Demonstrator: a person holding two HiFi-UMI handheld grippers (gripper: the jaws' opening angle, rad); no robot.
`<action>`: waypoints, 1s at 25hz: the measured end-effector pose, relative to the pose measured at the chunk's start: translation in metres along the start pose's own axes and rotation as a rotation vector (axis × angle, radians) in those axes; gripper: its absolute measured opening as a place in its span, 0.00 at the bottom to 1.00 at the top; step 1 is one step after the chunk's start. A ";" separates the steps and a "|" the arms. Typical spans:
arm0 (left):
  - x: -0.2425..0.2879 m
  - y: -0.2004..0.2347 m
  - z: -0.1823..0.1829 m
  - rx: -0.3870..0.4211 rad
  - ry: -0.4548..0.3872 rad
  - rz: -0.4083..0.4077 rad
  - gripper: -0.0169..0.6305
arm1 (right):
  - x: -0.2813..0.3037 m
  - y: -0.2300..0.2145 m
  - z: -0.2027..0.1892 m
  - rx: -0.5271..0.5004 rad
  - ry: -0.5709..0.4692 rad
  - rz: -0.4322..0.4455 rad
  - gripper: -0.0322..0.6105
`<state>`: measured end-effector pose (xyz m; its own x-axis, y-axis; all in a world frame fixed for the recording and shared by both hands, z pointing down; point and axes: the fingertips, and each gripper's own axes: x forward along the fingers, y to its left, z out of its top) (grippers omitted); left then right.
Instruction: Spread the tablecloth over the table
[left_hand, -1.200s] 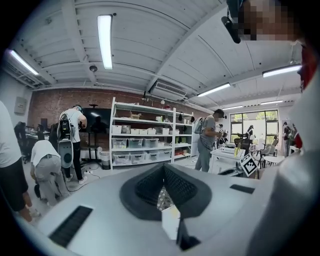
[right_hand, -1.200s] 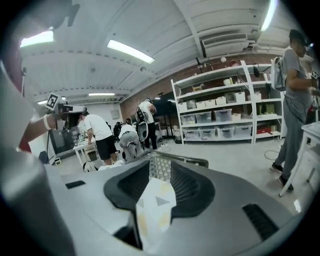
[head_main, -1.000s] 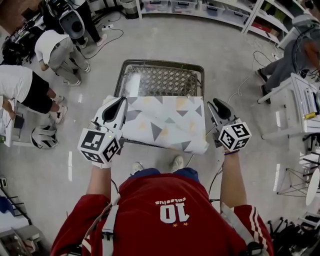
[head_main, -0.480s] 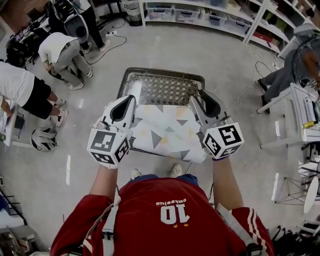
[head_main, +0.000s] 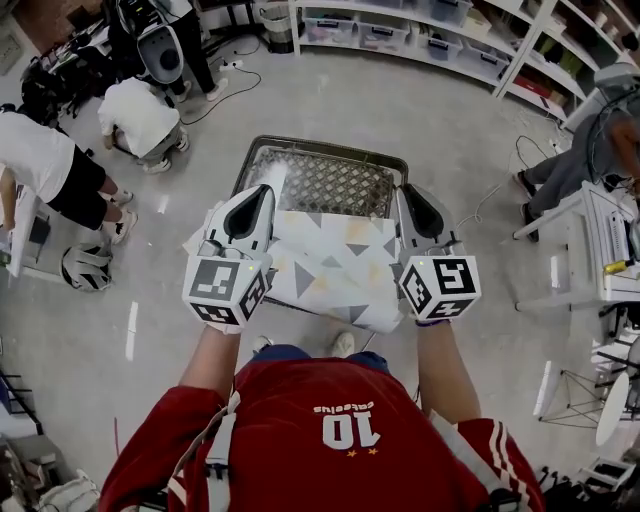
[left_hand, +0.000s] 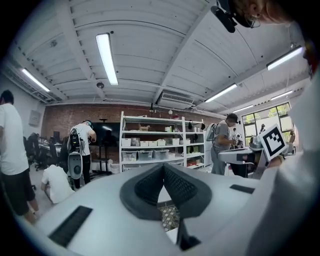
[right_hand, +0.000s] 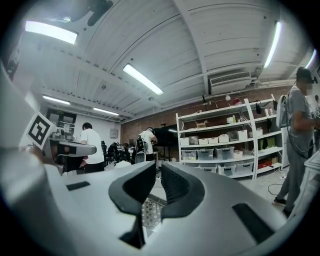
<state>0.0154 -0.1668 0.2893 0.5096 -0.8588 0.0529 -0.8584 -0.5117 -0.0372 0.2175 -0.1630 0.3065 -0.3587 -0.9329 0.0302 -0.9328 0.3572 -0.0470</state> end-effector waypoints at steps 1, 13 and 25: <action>0.001 -0.004 0.000 -0.009 -0.001 0.004 0.04 | -0.001 -0.003 0.000 -0.003 0.003 0.007 0.11; 0.002 -0.012 -0.005 -0.012 0.006 -0.029 0.04 | 0.006 -0.006 -0.013 -0.027 0.028 0.000 0.07; -0.001 0.010 -0.008 0.015 -0.018 -0.082 0.04 | 0.014 0.020 -0.022 -0.052 0.069 -0.003 0.18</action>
<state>0.0058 -0.1707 0.2965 0.5795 -0.8141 0.0382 -0.8126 -0.5808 -0.0483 0.1933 -0.1683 0.3281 -0.3557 -0.9293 0.0989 -0.9337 0.3580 0.0053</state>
